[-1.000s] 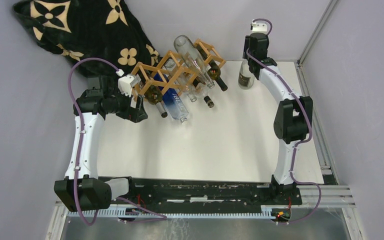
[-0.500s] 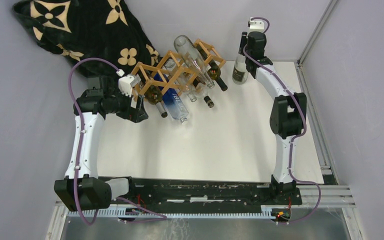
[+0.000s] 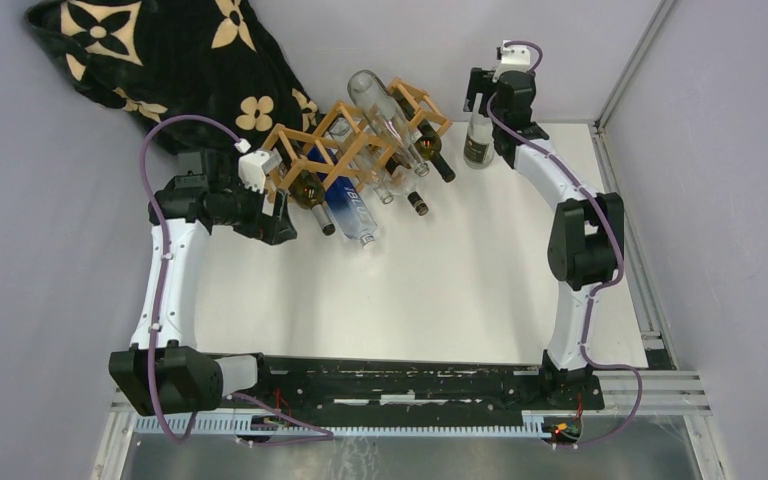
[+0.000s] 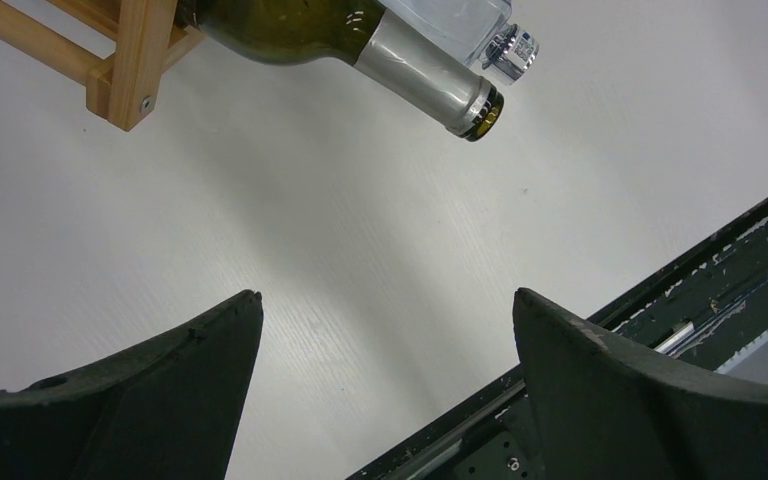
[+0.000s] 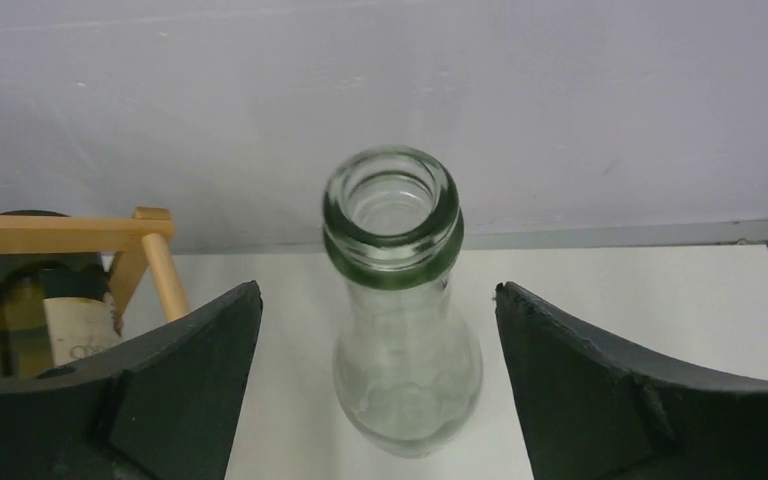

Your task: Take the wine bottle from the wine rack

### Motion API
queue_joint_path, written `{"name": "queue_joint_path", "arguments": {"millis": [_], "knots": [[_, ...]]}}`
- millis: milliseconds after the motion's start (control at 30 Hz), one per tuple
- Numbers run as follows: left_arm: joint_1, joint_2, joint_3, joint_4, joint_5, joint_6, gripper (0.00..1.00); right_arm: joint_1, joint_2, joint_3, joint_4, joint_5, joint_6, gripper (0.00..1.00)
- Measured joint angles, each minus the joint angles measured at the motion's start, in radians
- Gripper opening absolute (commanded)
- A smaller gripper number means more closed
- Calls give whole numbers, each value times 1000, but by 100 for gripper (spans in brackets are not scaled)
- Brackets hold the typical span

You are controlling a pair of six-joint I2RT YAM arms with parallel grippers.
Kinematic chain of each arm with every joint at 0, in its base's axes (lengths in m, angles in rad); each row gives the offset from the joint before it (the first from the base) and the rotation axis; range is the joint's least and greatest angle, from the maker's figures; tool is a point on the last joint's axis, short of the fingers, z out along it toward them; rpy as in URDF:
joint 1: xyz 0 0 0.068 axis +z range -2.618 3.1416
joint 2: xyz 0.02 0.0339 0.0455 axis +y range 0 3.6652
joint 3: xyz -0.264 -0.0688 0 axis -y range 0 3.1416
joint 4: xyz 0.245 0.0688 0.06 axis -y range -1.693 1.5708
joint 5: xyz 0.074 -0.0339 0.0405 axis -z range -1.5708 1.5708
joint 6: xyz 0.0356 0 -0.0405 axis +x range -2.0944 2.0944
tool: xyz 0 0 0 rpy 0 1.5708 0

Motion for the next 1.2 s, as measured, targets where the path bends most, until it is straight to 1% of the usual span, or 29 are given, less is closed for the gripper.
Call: {"name": "queue_joint_path", "arguments": {"millis": [267, 500, 733, 800, 867, 1033, 1200], "knots": [[0, -16, -4, -23, -26, 1, 100, 2, -128, -11, -14, -36, 17, 98], [0, -60, -20, -30, -53, 9, 100, 2, -222, -20, -91, -53, 44, 98], [0, -69, -40, -28, -82, 26, 100, 19, -425, -167, -143, -68, 77, 98], [0, -76, -68, -24, -90, 29, 100, 40, -483, -207, -150, -77, 83, 98], [0, -83, -100, -21, -100, 32, 100, 87, -528, -235, -160, -90, 84, 95], [0, -105, -183, -14, -137, 55, 100, 225, -531, -243, -209, -201, 83, 88], [0, -153, -238, 2, -164, 70, 100, 254, -442, -243, -266, -328, 87, 81]]}}
